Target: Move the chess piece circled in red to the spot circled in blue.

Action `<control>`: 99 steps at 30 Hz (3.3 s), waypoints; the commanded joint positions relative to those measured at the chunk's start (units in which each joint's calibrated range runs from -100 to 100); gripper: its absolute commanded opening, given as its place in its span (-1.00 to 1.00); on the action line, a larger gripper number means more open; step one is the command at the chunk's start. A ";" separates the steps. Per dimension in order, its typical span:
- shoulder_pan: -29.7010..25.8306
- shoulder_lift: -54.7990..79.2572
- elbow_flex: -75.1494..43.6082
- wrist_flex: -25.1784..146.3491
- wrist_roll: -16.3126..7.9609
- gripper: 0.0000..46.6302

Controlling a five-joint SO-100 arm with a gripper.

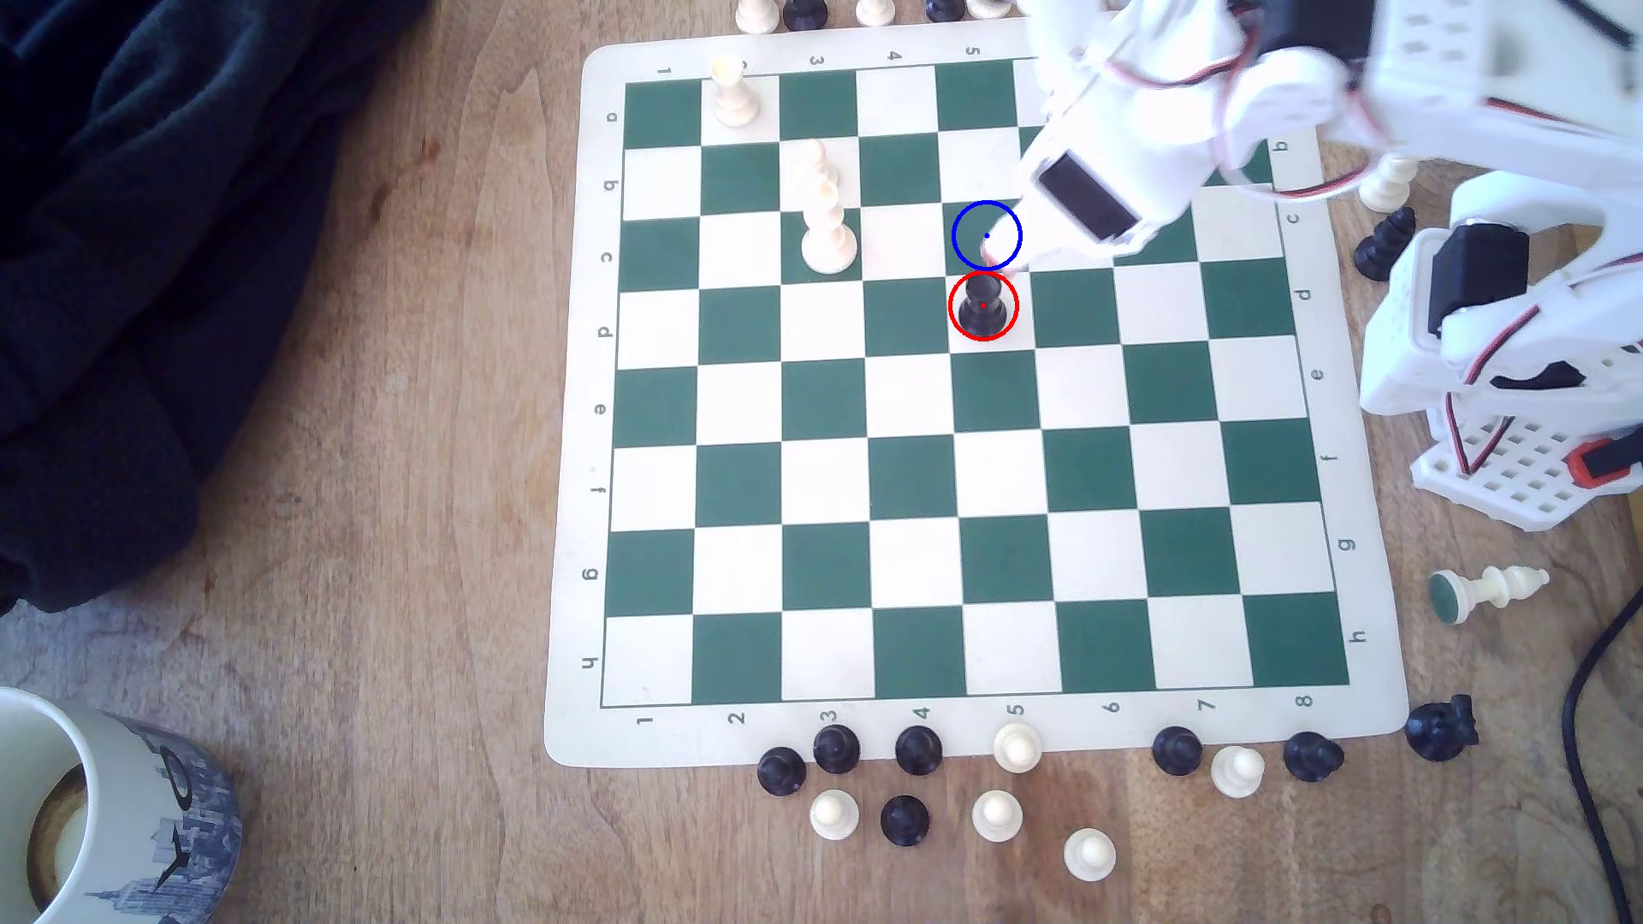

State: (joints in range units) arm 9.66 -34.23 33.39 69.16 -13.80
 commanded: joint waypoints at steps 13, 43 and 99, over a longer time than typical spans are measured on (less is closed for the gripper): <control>2.27 15.98 -6.01 -4.87 -0.05 -0.31; 1.25 29.81 -11.73 -9.79 -0.29 -0.40; 10.32 28.37 -15.08 -6.92 1.81 -0.99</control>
State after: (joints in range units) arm 19.99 -6.07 22.10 63.59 -12.14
